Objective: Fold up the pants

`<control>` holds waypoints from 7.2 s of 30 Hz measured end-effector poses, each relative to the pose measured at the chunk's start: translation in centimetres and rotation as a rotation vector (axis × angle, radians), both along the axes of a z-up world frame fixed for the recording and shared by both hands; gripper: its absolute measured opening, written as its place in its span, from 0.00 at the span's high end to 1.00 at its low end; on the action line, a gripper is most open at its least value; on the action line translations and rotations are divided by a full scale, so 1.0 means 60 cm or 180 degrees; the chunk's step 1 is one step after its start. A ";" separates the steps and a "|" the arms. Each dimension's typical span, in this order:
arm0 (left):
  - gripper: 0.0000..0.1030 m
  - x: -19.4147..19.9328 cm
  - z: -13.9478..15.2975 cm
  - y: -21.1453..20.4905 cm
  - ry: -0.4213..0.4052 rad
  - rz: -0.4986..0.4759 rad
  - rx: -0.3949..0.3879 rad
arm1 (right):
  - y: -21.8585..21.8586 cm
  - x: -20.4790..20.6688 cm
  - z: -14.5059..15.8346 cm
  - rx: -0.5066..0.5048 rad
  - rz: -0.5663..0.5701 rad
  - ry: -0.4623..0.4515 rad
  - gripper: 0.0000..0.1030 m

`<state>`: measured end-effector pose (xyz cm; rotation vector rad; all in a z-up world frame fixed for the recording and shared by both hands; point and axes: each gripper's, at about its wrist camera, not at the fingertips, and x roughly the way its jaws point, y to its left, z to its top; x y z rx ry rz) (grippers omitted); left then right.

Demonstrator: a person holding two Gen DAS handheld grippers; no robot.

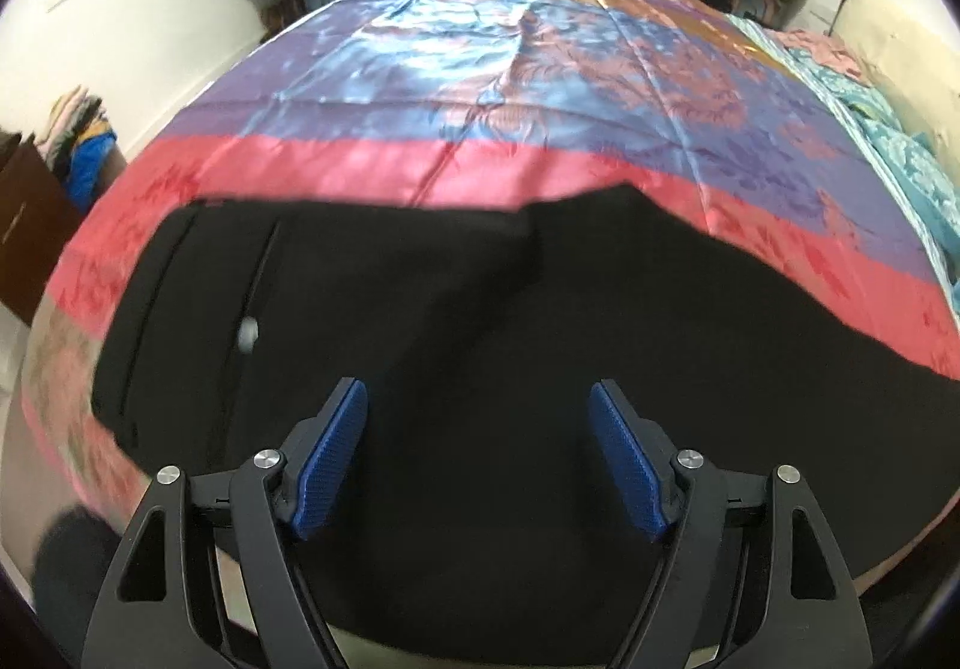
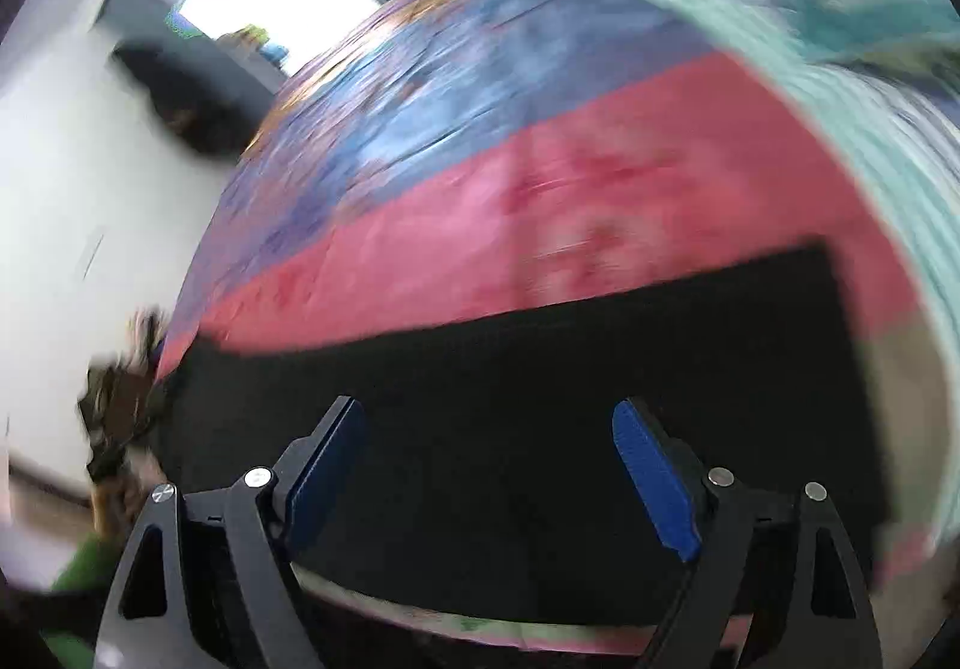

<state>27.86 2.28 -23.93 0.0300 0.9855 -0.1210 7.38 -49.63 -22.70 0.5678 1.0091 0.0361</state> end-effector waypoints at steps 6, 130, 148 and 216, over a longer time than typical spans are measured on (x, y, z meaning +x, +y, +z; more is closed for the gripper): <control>0.24 -0.021 -0.009 -0.002 0.0053 0.0112 -0.0098 | 0.047 0.126 -0.056 -0.0695 0.0032 0.0333 0.23; 0.93 -0.047 -0.018 -0.229 0.0451 -0.1185 -0.0469 | 0.440 -0.089 0.049 -0.0508 -0.0088 -0.0976 0.09; 0.34 -0.095 0.014 -0.173 0.0054 -0.0872 -0.0138 | 0.449 0.000 -0.052 0.0296 0.0417 -0.0491 0.09; 0.01 -0.057 -0.064 -0.073 -0.0122 0.0190 0.0296 | 0.391 -0.026 0.012 -0.1648 -0.0465 -0.0470 0.00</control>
